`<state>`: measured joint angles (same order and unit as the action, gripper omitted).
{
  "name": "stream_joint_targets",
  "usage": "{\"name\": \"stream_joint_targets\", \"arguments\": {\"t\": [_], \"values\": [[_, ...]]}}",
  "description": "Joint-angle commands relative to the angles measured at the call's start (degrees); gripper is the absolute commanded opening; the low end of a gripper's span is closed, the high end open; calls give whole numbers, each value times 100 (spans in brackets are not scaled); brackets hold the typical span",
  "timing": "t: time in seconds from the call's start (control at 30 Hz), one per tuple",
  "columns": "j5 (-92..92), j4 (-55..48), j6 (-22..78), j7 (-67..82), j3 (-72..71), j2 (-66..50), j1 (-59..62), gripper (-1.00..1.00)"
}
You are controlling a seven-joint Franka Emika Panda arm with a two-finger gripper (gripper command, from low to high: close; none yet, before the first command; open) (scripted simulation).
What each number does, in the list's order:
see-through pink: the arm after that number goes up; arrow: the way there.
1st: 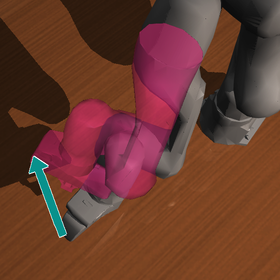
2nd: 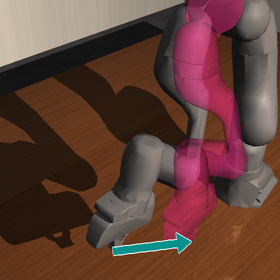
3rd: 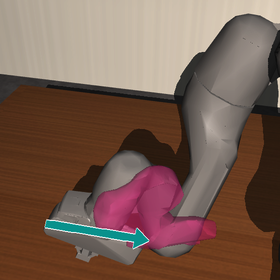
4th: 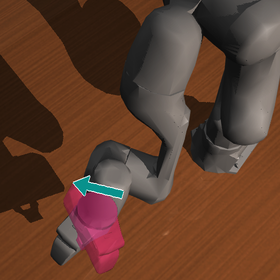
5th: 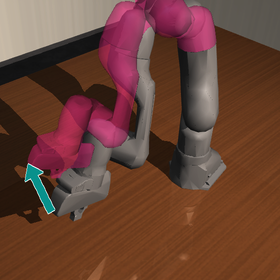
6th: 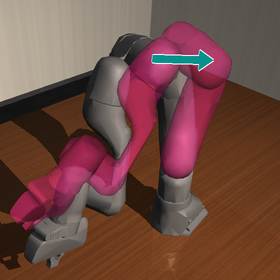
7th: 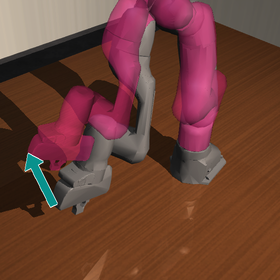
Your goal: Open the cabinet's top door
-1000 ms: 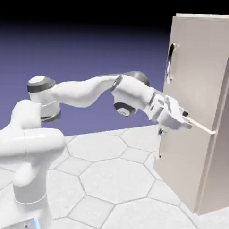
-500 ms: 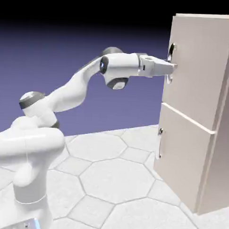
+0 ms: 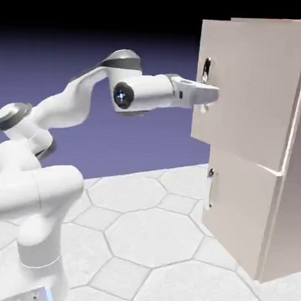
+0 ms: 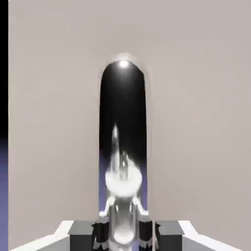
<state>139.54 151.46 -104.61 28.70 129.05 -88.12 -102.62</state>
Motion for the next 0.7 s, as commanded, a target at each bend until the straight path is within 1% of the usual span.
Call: {"name": "stream_joint_targets", "arguments": {"t": [0.0,0.17,0.33,0.5,0.67], "values": [[-64,98,243,108,110,79,-2,-100],[-472,445,1489,625,660,536,123,-100],[-1029,563,2735,1142,1170,1132,441,-100],[-1725,437,3981,1722,1563,1908,927,-100],[-2593,11,5190,2433,1741,2902,1564,-100]]}}
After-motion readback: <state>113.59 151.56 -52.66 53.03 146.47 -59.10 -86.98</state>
